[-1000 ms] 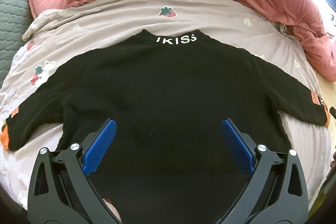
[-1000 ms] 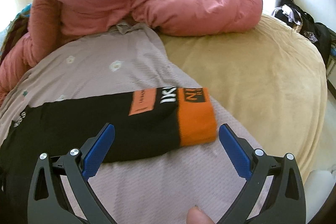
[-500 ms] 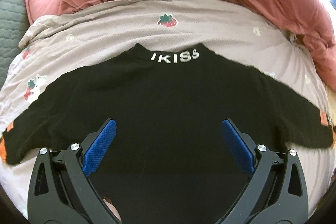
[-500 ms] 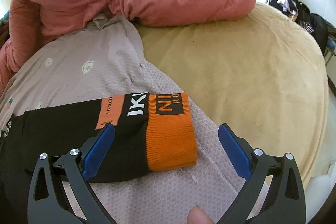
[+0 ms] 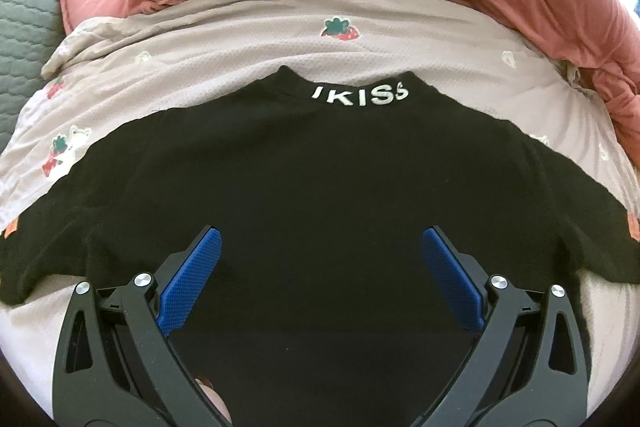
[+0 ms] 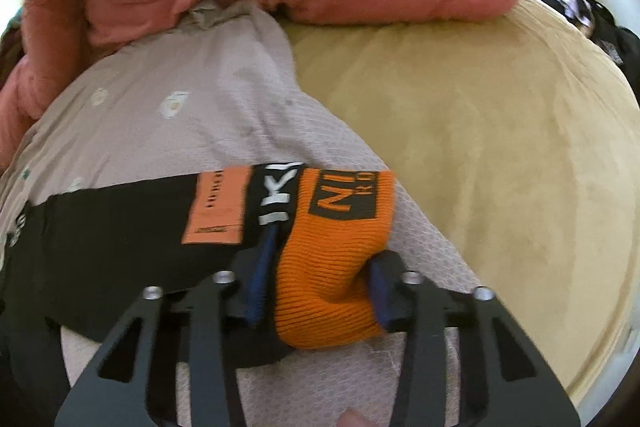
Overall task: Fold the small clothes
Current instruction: 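Close the right tool on the orange sleeve cuff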
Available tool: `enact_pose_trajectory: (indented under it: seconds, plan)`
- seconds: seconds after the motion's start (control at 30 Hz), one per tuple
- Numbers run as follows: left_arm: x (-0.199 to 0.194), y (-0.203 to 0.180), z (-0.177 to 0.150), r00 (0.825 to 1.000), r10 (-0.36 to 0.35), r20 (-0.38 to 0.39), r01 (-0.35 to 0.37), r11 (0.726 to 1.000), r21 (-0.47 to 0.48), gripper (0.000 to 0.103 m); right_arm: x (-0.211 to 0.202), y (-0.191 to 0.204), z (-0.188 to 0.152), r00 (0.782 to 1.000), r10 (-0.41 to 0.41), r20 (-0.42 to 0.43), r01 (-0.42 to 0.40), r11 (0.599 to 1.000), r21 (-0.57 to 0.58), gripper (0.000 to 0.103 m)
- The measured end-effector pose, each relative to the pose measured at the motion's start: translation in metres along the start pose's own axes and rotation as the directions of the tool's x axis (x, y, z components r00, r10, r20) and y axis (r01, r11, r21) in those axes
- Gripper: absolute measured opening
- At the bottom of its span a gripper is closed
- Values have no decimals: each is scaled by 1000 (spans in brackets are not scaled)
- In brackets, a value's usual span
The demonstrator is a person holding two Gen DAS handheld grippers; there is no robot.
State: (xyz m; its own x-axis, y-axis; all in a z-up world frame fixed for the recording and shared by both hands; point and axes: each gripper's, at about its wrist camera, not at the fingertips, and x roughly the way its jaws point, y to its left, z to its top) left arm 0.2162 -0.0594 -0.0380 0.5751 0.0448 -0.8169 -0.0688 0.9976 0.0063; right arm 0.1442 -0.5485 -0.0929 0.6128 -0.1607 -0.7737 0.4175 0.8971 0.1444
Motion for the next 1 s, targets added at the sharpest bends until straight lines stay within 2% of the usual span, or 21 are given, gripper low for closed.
enact_pose_trajectory:
  seconds: [0.07, 0.27, 0.43, 0.67, 0.8, 1.0]
  plan:
    - [0, 2, -3, 1000, -7, -7, 7, 1000, 0, 94, -11, 6, -1, 999, 29, 29, -28, 999, -25, 20]
    - [-8, 10, -8, 1000, -12, 10, 12, 1000, -2, 94, -45, 33, 6, 989, 112, 97, -106, 992, -72, 20]
    - [-16, 18, -9, 1000, -13, 16, 13, 1000, -8, 94, -68, 72, 10, 972, 197, 131, -179, 974, -137, 20]
    - [-25, 31, -10, 1000, -11, 25, 12, 999, -31, 94, -80, 131, 4, 936, 337, 100, -311, 927, -211, 20]
    - [-29, 41, -9, 999, -22, 31, 24, 999, -41, 94, -84, 168, 1, 907, 413, 75, -386, 891, -239, 20]
    - [-26, 57, -8, 999, -26, 31, 28, 998, -61, 94, -83, 221, -2, 888, 459, 37, -430, 854, -293, 20]
